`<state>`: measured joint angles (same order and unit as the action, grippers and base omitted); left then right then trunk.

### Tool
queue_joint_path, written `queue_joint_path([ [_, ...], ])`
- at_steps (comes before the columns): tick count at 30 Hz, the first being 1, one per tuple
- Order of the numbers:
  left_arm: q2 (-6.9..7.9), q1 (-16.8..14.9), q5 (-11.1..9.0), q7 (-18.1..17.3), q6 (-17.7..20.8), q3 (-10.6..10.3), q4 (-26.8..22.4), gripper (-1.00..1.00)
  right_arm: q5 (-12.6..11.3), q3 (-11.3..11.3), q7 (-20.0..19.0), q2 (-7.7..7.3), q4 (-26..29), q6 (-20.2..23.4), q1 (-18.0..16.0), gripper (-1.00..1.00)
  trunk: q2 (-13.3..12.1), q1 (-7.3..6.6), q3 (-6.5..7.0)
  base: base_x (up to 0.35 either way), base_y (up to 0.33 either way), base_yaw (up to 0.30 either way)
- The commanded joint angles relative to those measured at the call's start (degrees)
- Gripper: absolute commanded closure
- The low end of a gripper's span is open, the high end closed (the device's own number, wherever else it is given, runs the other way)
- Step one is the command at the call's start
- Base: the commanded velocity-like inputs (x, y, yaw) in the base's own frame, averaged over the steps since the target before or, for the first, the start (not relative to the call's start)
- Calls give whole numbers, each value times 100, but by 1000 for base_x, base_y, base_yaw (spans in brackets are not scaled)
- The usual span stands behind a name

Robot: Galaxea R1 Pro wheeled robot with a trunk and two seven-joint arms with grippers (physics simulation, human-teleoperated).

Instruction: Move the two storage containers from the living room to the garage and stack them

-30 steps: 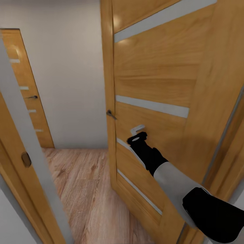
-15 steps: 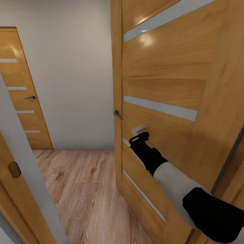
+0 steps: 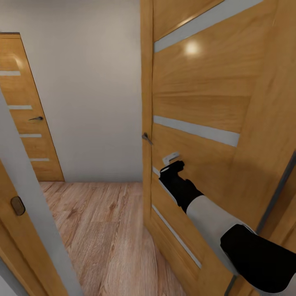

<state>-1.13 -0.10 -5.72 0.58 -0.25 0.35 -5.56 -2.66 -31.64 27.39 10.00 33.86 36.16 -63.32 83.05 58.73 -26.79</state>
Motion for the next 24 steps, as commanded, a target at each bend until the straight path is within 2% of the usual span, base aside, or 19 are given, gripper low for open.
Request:
queue_joint_path([
  [1,-1,1,-61,5,-1,0,-6,-100,30,-3,63,0,-478,56,-31,-100,3,0,-6,0,0,0],
  [9,-1,1,-61,11,-1,0,-6,-100,29,13,65,0,-459,32,-57,-100,3,0,-6,0,0,0],
  [17,-1,1,-61,12,-1,0,-6,-100,-26,42,7,0,489,130,-22,-100,3,0,-6,0,0,0],
  [24,-1,1,-61,12,-1,1,-6,-100,-43,16,-132,0,721,145,162,-100,3,0,-6,0,0,0],
])
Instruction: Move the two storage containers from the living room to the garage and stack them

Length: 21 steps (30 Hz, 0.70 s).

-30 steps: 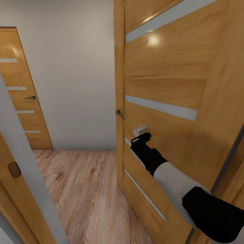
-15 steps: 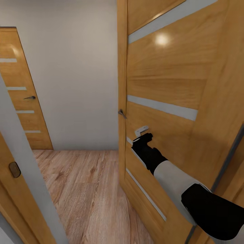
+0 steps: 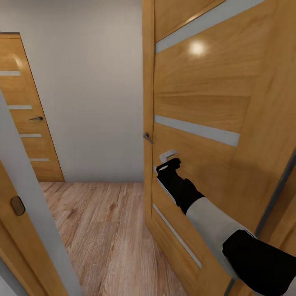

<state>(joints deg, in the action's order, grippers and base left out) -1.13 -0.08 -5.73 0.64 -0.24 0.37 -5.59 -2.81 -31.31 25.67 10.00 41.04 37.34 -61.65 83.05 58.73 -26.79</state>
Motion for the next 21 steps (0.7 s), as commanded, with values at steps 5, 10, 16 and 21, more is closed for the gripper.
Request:
queue_joint_path([
  [5,-1,-1,-63,7,-2,-2,-3,-100,-35,-5,-496,0,188,23,103,-100,3,0,-6,0,0,0],
  [10,-1,-1,-68,16,-2,4,-3,-100,-35,1,-633,0,208,13,116,-100,3,0,-6,0,0,0],
  [16,-1,-1,-76,24,4,7,-3,-100,-35,2,-655,0,211,18,118,-100,3,0,-6,0,0,0],
  [21,-1,-1,-77,24,2,7,-3,-100,-35,9,-665,0,211,19,118,-100,3,0,-6,0,0,0],
])
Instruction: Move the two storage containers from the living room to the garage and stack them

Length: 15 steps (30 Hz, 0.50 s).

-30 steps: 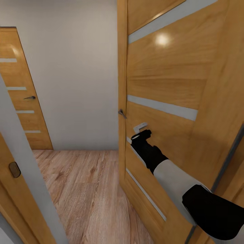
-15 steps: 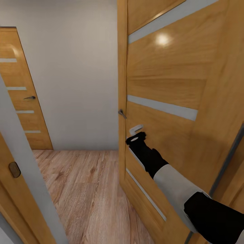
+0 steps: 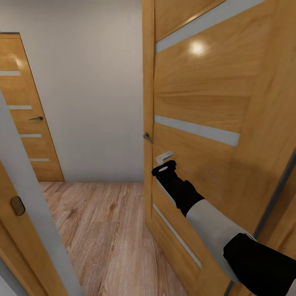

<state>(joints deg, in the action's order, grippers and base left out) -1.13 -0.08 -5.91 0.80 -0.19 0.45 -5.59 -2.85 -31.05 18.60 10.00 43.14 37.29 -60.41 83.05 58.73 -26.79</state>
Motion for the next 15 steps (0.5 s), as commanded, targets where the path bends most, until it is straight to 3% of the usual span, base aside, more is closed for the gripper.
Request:
queue_joint_path([
  [1,-1,-1,-59,8,-4,-1,-4,-100,-31,-16,41,0,2,24,-6,-100,3,0,-6,0,0,0],
  [4,-1,-1,-59,8,-5,2,-4,-100,-31,-15,39,0,2,24,-6,-100,3,0,-6,0,0,0],
  [6,-1,-1,-59,8,-7,7,-4,-100,-261,-20,40,0,2,30,-6,-100,3,0,-6,0,0,0],
  [8,-1,-1,-59,8,-6,8,-4,-100,-334,-23,44,0,-2,32,-6,-100,3,0,-6,0,0,0],
  [15,-1,-1,-59,8,-1,8,-4,-100,-355,-24,44,0,2,33,-6,-100,3,0,-6,0,0,0],
])
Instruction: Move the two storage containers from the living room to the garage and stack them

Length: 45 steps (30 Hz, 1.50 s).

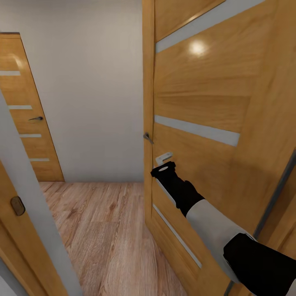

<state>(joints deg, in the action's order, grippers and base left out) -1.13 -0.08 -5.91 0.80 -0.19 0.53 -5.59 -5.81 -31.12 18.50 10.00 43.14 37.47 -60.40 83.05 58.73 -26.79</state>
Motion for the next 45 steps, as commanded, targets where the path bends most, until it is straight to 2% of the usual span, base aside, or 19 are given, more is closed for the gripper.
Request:
queue_joint_path([
  [1,-1,-1,-59,8,-4,0,-4,-100,-60,-17,53,0,1,14,-6,-100,3,0,-6,0,0,0],
  [6,-1,-1,-51,1,-7,-8,-4,-100,-61,-17,61,0,1,3,-6,-100,3,0,-6,123,0,0],
  [22,1,-1,-50,0,-8,-16,-4,-100,3,-68,111,0,-11,96,-6,-100,3,0,-6,310,0,0],
  [28,-1,-1,-50,0,-8,-9,-4,-100,-2,-85,529,0,-130,266,-6,-100,3,0,-6,146,0,0],
  [32,-1,-1,-50,0,-8,-9,-4,-100,7,-165,854,0,-424,346,-6,-100,3,0,-6,17,0,0],
  [45,-1,-1,-50,0,-8,-9,-4,-100,10,-186,1199,0,-916,307,-74,-100,3,0,-6,1,0,0],
])
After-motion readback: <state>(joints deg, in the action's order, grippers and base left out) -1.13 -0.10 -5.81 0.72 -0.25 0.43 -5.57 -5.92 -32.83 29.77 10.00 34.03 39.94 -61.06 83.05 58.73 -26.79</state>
